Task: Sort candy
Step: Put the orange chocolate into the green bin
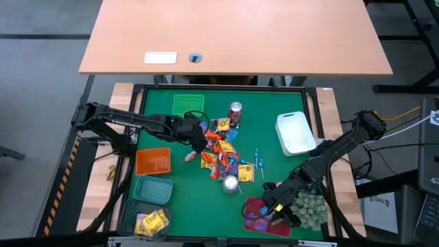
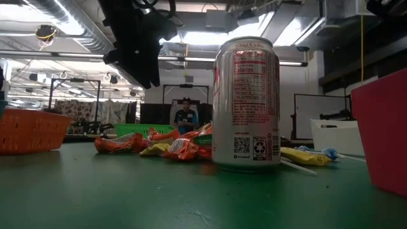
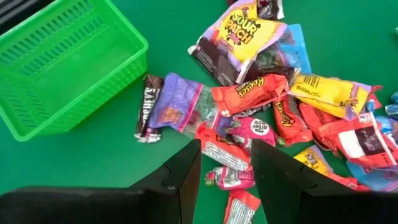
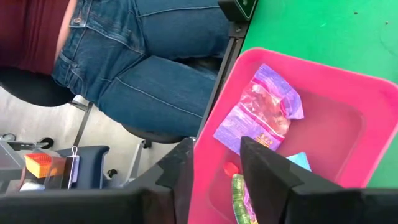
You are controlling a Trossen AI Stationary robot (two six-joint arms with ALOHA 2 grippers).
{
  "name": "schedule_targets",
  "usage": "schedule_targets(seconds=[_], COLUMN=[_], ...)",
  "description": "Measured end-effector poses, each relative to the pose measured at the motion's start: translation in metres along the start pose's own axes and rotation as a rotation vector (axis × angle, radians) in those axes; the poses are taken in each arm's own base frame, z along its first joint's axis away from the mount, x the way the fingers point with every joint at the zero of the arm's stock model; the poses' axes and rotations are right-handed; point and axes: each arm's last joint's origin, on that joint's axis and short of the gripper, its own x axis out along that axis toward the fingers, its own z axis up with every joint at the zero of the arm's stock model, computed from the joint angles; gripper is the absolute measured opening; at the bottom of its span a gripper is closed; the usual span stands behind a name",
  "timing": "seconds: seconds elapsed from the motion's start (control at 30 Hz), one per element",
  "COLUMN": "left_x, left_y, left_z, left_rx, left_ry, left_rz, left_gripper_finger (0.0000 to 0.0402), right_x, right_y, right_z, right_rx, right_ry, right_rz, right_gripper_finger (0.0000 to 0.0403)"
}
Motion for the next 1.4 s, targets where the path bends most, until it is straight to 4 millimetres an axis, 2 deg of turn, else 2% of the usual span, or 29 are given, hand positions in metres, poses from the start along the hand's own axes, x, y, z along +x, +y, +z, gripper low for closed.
schedule_targets(seconds=[0.13, 0.3, 0.47, 0.6, 1.4], left_x=[0.009, 0.032, 0.055, 0.067, 0.075], left_y=[-0.004, -0.01, -0.009, -0.007, -0.006], left_z=[-0.002, -0.008, -0.01, -0.009, 0.0], left_rx=[0.009, 0.032, 0.039, 0.027, -0.064], left_ry=[0.015, 0.061, 0.105, 0.127, 0.125], left_rz=[0.021, 0.076, 0.135, 0.155, 0.096], left_gripper_finger=[0.0131, 0.0131, 0.0131, 0.0131, 0.0131], right_x=[0.0, 0.0, 0.0, 0.0, 0.0], right_y=[0.0, -0.001, -0.001, -0.001, -0.002], right_z=[0.0, 0.0, 0.0, -0.001, -0.001], right_rx=[-0.001, 0.001, 0.001, 0.002, 0.004], right_ry=[0.003, 0.004, 0.006, 0.01, 0.015], right_rz=[-0.003, -0.006, -0.008, -0.01, -0.013], right_gripper_finger=[0.0133, 0.0133, 0.0133, 0.0133, 0.0133])
